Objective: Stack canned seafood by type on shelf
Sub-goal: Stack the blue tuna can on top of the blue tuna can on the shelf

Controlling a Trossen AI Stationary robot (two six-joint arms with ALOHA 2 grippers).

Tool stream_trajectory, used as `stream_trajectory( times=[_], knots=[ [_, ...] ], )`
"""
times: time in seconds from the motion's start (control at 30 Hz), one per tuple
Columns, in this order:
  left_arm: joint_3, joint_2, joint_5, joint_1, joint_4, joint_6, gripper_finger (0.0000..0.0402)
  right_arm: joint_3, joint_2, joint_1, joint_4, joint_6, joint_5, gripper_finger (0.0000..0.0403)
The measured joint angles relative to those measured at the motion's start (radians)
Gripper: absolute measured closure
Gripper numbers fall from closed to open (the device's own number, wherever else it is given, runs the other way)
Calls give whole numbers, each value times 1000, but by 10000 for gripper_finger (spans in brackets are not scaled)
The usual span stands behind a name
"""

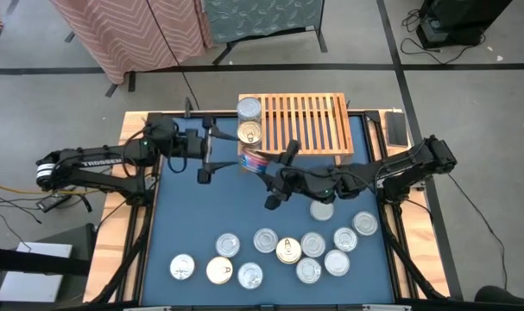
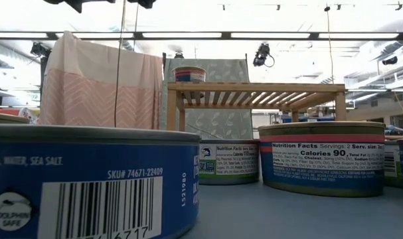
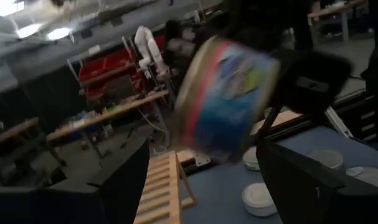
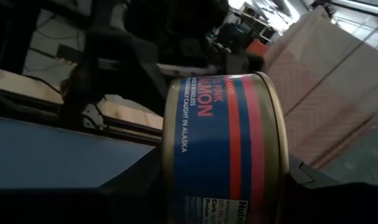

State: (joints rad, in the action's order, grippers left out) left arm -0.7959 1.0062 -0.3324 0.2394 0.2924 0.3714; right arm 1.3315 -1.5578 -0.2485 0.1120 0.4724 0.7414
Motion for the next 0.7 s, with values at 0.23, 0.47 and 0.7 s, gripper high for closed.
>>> stream_trajectory(
  times=[0.23, 0.47, 0.7],
  knots=[
    [0, 11, 32, -2, 4, 56, 64, 0, 0, 10, -8, 1, -3, 223],
    [1, 24, 39, -17, 13, 68, 55, 0, -13, 46, -12, -24, -78, 223],
    [1, 23, 32, -19, 23, 71, 55, 0, -13, 73, -13, -44, -197, 223]
  ],
)
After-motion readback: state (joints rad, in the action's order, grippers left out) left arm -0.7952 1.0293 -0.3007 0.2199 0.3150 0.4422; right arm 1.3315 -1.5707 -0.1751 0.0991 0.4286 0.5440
